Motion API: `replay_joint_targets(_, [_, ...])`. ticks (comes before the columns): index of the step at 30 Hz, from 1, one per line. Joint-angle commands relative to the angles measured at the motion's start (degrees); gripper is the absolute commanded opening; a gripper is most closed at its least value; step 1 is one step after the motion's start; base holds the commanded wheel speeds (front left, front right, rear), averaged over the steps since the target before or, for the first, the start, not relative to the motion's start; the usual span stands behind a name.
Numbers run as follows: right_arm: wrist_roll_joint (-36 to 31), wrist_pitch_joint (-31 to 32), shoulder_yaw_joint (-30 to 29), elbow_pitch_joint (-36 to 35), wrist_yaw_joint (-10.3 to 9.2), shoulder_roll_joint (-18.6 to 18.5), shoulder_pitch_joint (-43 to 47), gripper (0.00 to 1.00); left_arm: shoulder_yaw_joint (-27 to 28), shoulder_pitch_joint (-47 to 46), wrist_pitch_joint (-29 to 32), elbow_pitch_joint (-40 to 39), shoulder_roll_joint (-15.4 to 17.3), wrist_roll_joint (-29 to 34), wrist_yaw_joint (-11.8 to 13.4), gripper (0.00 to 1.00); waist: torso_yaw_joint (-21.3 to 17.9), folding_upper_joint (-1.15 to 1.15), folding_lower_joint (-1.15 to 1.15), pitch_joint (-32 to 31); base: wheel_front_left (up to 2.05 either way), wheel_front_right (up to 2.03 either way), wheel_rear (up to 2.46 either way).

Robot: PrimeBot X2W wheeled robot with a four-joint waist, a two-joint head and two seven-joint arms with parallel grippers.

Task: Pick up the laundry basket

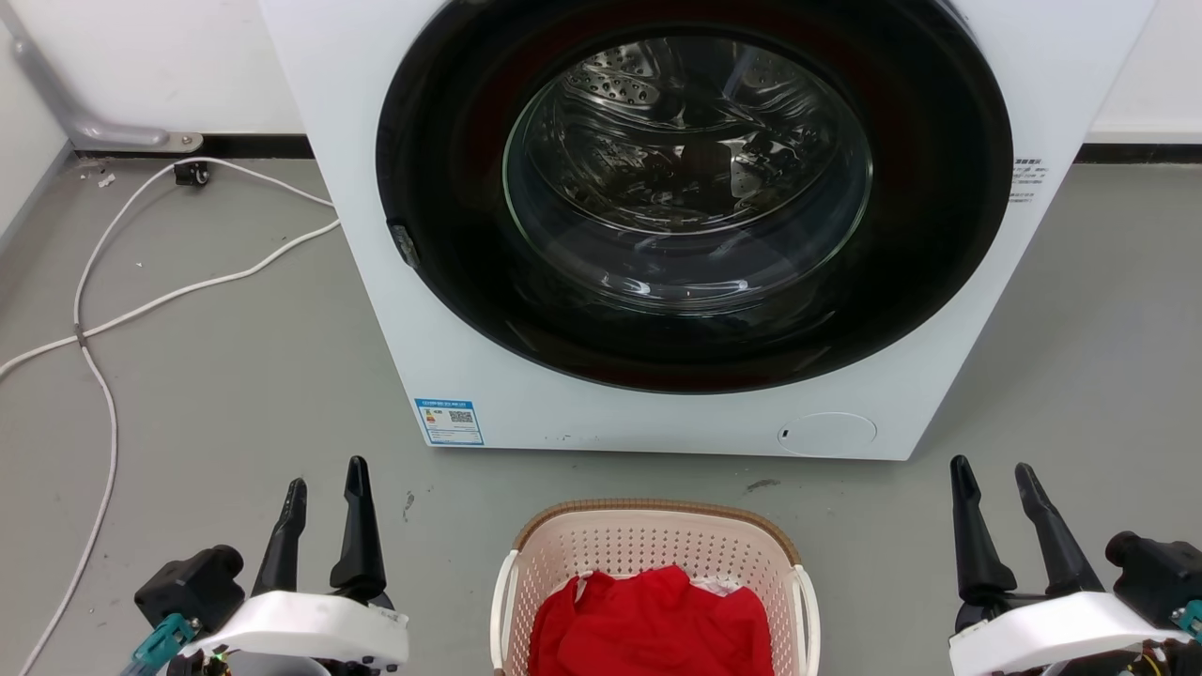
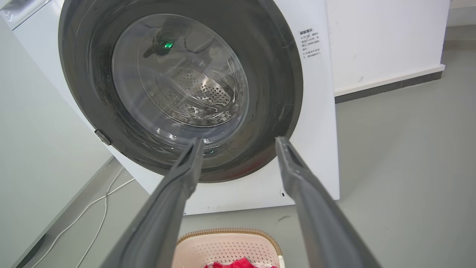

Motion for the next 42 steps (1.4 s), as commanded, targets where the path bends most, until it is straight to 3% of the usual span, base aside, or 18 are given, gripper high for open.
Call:
replay_joint_targets(1, [-1.77, -0.58, -0.11, -0.74, 0.0, -0.13, 0.51, 1.0, -0.07, 0.18, -0.54, -0.94, 0.13, 1.61, 0.19, 1.0, -0.02, 0.0, 0.0, 0.0, 0.0, 0.0, 0.0])
replay_joint_targets(42, [-24.03, -5.84, 0.67, -0.6, -0.01, -0.14, 3.92, 1.0, -2.09, 3.0, -5.82, 0.99, 0.13, 21.51, 1.37, 1.0, -0.11, 0.0, 0.0, -0.43, 0.0, 0.0, 0.0])
